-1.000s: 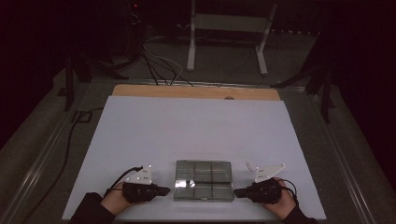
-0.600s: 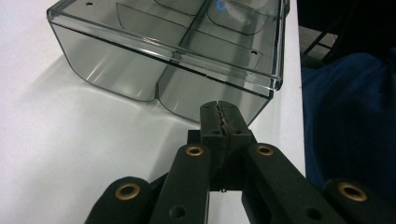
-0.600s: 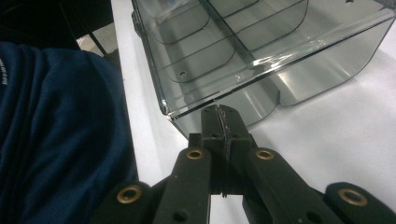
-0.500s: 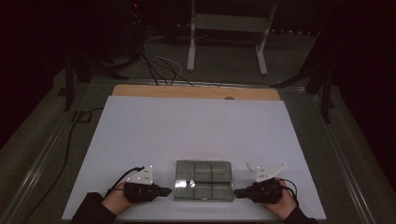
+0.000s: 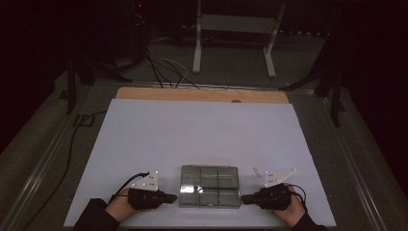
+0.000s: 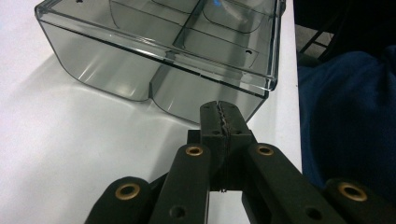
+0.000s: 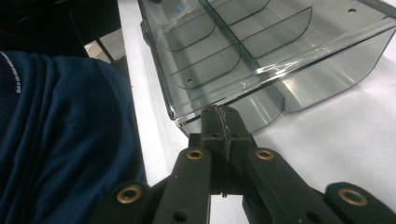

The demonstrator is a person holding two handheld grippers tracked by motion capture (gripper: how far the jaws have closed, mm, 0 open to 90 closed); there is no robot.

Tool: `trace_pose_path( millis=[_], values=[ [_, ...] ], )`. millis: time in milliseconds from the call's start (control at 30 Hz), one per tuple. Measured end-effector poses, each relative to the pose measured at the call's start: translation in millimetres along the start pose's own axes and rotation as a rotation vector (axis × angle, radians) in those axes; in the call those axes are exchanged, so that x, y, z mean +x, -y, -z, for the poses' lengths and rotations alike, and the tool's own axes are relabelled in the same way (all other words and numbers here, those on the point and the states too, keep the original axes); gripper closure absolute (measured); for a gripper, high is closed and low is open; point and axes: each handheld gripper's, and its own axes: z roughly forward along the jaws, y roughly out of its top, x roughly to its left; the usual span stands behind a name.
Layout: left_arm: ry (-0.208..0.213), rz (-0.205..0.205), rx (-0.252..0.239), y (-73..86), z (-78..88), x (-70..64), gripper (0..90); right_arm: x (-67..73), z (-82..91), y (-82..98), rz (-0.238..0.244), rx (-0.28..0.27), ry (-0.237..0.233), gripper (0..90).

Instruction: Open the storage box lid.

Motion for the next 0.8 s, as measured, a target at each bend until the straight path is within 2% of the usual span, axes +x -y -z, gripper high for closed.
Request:
trace_pose_path(
  millis=[367,533,733,800],
  values=[
    [0.002,-0.008,-0.017,-2.2,1.9,-1.7,90.0,1.1,-1.4,-1.4,-0.001,-0.003,-0.005,90.0],
    [0.011,-0.003,-0.050,-3.7,4.6,-2.2,90.0,1.2,-0.7,-1.8,-0.004,-0.009,-0.006,90.0],
    [0.009,-0.016,-0.055,-4.8,4.7,-3.9,90.0,1.0,0.0,-2.2,-0.009,-0.017,-0.002,90.0],
    [0.011,-0.014,-0.060,-4.8,4.7,-3.9,86.8,1.0,0.5,-2.4,-0.014,-0.023,-0.003,90.0]
  ],
)
